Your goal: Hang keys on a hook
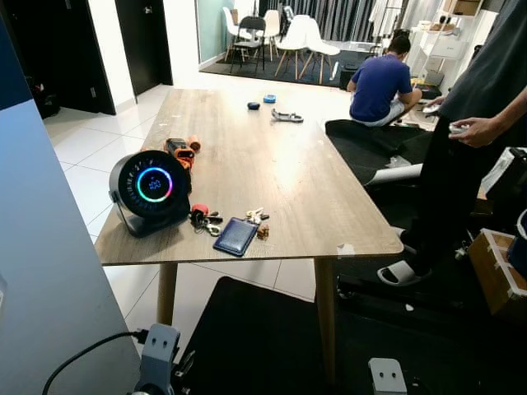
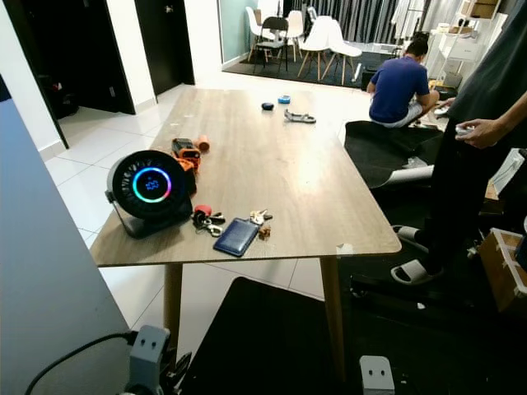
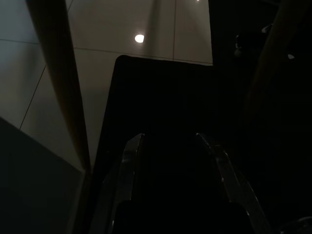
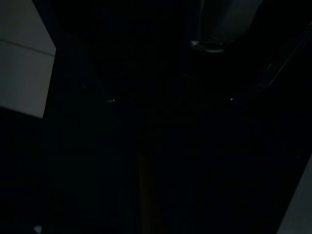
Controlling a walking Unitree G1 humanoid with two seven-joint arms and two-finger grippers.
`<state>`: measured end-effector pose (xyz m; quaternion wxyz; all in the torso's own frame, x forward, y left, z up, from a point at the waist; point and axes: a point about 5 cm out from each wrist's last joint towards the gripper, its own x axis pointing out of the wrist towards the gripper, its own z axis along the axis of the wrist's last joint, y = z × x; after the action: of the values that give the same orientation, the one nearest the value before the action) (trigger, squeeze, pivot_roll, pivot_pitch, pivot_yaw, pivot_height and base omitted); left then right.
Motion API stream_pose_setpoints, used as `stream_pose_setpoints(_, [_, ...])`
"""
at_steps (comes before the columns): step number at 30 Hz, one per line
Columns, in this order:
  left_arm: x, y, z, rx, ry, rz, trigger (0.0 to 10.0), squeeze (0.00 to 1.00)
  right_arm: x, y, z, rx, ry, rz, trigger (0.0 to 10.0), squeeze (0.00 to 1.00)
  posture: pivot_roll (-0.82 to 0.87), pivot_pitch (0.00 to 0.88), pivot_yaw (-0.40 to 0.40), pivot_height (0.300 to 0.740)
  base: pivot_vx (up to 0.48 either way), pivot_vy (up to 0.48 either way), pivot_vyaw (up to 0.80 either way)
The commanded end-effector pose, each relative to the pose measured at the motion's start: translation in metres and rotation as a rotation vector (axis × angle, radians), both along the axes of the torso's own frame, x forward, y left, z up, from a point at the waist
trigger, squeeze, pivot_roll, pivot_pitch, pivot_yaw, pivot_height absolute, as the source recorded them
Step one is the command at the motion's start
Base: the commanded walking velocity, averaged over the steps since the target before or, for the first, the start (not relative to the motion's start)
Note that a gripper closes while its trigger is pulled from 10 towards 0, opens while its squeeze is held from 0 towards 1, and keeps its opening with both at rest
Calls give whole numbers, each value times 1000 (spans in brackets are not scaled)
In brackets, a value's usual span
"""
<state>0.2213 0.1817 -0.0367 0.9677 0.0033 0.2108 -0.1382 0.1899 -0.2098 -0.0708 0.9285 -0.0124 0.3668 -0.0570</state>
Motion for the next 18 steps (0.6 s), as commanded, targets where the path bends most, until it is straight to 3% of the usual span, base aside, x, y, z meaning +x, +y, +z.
stream_pose_setpoints(1, [-5,-3,-3,-1,12,-3,10000,0,3,-1,2,-11,0,17,10000,0,89,38,-47,740,0,0,0])
stream_pose_setpoints(5, [-5,-3,-4,1,13,-3,10000,0,5,1,3,-12,-4,28,10000,0,89,38,-47,740,0,0,0])
stream_pose_setpoints(12, [-5,-5,-4,-4,10,4,10000,0,5,1,2,-16,-1,39,10000,0,87,38,-53,740,0,-407,0])
stream_pose_setpoints(18, [-5,-3,-4,-11,18,32,10000,0,3,-1,1,-21,4,41,10000,0,88,40,-56,740,0,0,0])
